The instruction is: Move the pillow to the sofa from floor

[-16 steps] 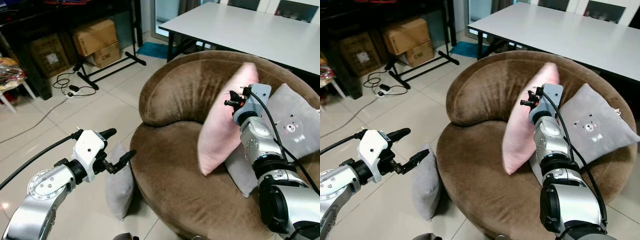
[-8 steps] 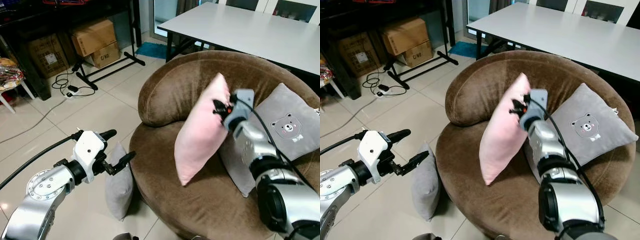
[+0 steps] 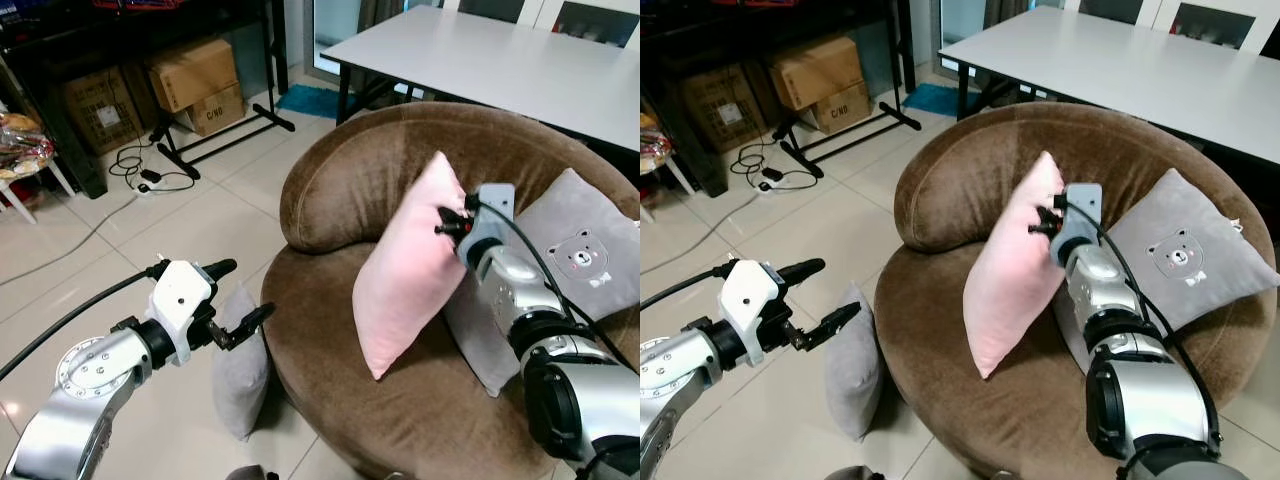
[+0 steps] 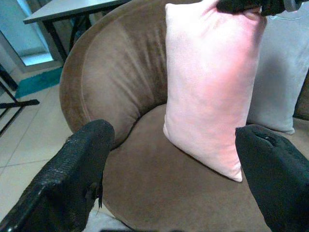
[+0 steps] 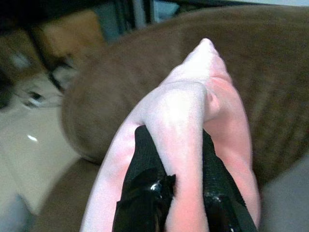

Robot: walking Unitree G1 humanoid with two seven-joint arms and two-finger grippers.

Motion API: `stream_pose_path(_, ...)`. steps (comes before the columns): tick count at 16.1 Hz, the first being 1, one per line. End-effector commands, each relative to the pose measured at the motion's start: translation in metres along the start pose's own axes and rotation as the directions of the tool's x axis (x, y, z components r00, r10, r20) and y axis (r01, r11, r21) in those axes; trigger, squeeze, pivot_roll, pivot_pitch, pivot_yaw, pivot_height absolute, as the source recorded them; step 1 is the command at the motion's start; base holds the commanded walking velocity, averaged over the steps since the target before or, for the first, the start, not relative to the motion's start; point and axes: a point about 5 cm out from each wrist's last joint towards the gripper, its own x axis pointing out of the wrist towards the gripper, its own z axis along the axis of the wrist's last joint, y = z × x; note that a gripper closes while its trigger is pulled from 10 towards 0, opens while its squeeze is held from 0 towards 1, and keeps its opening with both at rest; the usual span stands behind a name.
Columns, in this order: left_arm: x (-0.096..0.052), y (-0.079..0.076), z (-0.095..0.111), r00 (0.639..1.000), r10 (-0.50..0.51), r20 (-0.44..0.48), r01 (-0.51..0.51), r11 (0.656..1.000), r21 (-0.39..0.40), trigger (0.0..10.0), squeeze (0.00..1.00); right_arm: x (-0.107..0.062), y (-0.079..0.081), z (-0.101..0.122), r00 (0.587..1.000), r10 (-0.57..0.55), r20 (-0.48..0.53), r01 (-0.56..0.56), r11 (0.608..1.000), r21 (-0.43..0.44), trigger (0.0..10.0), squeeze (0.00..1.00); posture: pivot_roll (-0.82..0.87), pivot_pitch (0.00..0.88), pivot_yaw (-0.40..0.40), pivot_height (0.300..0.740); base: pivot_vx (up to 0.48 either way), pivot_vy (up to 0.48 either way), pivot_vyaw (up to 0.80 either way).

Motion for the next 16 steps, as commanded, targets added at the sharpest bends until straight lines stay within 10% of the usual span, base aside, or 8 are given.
stream_pose_path(1,0.001,0.001,-0.001,1.0,-0.005,-0.019,0.005,1.0,0.026,10.0,0.14,-0.001,-0.011,0.003,0.996,-0.088,-0.007,0.087,0.992,-0.089,10.0,0.0,-0.02,0.0,0.004,0.74,0.0,0.0,0.0)
stream_pose_path(3,0.001,0.002,-0.001,1.0,0.002,-0.021,-0.001,0.999,0.035,10.0,0.15,-0.001,-0.02,0.007,0.989,-0.149,-0.005,0.147,0.981,-0.128,10.0,0.0,-0.02,0.0,0.001,0.74,0.0,0.0,0.0)
stream_pose_path(4,0.001,0.002,-0.001,1.0,0.004,-0.02,-0.003,0.999,0.037,10.0,0.15,-0.001,-0.023,0.011,0.987,-0.16,0.004,0.159,0.978,-0.134,10.0,1.0,-0.01,0.0,-0.003,0.74,0.0,0.0,0.0)
stream_pose_path(8,-0.001,-0.001,-0.003,1.0,0.018,-0.017,-0.017,1.0,0.025,10.0,0.14,-0.005,-0.047,0.023,0.978,-0.206,-0.016,0.197,0.955,-0.222,10.0,1.0,-0.02,0.0,-0.019,0.74,0.0,0.0,0.0)
stream_pose_path(12,0.001,-0.002,-0.005,0.998,0.069,0.01,-0.069,0.998,-0.006,10.0,0.14,-0.017,-0.074,0.033,0.986,-0.159,0.054,0.161,0.986,-0.04,10.0,1.0,-0.02,0.0,-0.024,0.74,0.0,0.0,0.0)
stream_pose_path(16,0.009,0.019,-0.002,0.924,0.38,0.045,-0.381,0.925,0.011,10.0,0.13,-0.041,-0.073,0.035,0.962,-0.123,0.243,0.124,0.992,0.013,10.0,1.0,-0.05,0.0,0.01,0.74,0.0,0.0,0.0)
